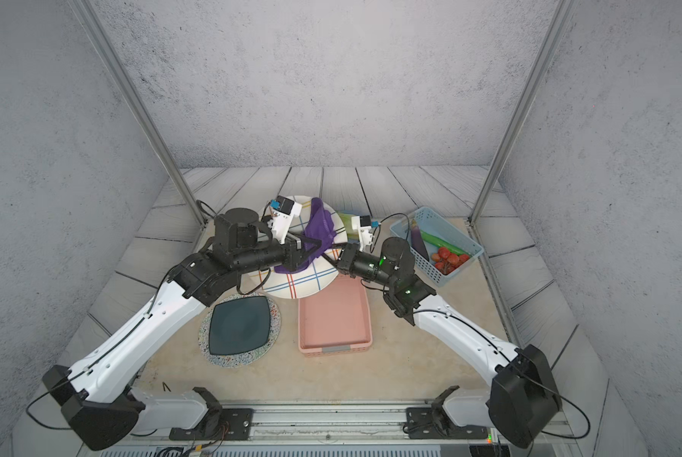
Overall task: Wipe the wet plate dry
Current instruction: Wipe the plate with towel.
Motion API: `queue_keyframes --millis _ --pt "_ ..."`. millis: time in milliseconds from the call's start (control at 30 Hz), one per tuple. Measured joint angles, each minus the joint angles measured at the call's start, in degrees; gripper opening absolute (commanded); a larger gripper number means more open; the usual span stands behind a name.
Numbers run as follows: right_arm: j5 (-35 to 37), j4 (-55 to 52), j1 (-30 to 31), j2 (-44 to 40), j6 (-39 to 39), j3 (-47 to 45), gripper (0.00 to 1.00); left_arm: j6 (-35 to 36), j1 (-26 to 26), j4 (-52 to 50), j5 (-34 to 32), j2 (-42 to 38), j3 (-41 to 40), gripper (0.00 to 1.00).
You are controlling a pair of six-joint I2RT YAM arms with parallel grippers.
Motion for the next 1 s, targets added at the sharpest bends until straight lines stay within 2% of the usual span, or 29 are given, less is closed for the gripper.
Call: queue_keyframes --millis 100,200,267,400,500,600,767,900,1000 --pt "1.49 1.92 -3.08 0.0 1.11 -0.24 0.0 -1.49 0.28 -0.94 0.68 -2.1 -3.72 0.0" --pt "2.12 1.95 -1.66 0.0 0.44 0.55 0.0 -2.25 1.25 -1.31 0.98 -3.39 -4.07 0.0" --pt "3.08 2.27 -0.48 0.0 0.37 1.01 0.0 -4.28 4.76 -1.05 3.82 -4.81 -4.39 0.0" --pt "4.57 2.38 -0.02 -0.57 0.55 0.94 0.0 -11.04 16.28 3.72 9.75 -6.73 -6.51 0.0" --pt "4.72 2.4 -0.42 -1.27 1.18 0.85 0.0 -17.09 19.04 7.82 14.25 -5.99 -6.97 0.0" --pt "5.16 8.63 -1.27 -1.38 4.61 -1.97 0.0 -27.93 21.68 17.79 19.71 -6.6 -10.71 0.0" --pt "4.63 14.53 -3.28 -1.38 10.38 -4.48 0.0 -54.77 27.69 42.47 25.97 -5.66 -17.88 0.0" --pt "4.94 18.91 -4.02 -1.38 13.62 -4.22 0.0 -72.52 26.34 60.11 25.18 -2.36 -18.25 0.0" --pt "5.29 23.43 -3.98 -0.79 15.63 -4.22 0.0 -80.13 24.11 67.91 22.73 -1.64 -18.23 0.0"
